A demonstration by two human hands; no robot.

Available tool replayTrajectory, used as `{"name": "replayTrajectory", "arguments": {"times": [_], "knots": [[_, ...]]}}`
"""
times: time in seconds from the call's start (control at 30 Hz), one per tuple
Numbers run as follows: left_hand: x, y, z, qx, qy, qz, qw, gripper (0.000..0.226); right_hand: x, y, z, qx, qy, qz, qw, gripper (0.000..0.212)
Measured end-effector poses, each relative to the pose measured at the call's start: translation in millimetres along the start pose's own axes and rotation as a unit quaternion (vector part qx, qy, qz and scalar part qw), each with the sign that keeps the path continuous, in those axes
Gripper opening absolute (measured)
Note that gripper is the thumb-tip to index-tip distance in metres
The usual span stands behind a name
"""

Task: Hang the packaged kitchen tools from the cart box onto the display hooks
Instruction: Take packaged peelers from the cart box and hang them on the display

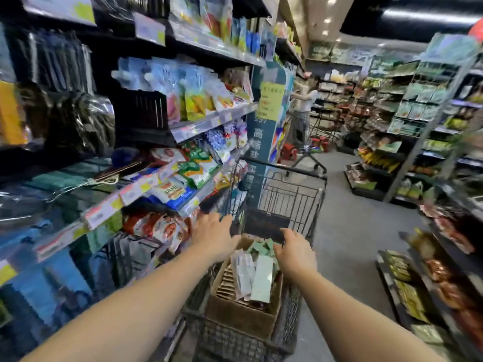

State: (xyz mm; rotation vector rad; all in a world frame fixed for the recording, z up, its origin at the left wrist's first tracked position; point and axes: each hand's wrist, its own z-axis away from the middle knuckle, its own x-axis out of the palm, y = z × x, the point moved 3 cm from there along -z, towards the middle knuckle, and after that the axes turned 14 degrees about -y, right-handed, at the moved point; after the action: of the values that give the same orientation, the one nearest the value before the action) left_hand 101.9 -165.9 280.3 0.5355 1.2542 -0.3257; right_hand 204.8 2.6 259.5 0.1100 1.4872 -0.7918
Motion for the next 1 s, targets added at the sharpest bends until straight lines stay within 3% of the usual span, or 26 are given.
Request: {"name": "replayTrajectory", "arguments": {"times": [0.23,0.67,0.83,1.0], "knots": [[45,-14,-113,0.010,-0.083,0.011,0.996,0.068,55,25,-100,0.067,-0.076,-0.050,0.994,0.051],[184,-52,-239,-0.131,-0.229,0.110,0.958,0.079,212,91,-258,0.118,-0.334,-0.114,0.928,0.054],[246,-53,-274,-0.160,-0.259,0.127,0.944,0.074,278,114,-290,0.149,-0.380,-0.133,0.903,0.047],[286,-48,-287,-0.176,-0.276,0.172,0.929,0.074,310,122,-300,0.167,-0.366,-0.161,0.901,0.034]]}}
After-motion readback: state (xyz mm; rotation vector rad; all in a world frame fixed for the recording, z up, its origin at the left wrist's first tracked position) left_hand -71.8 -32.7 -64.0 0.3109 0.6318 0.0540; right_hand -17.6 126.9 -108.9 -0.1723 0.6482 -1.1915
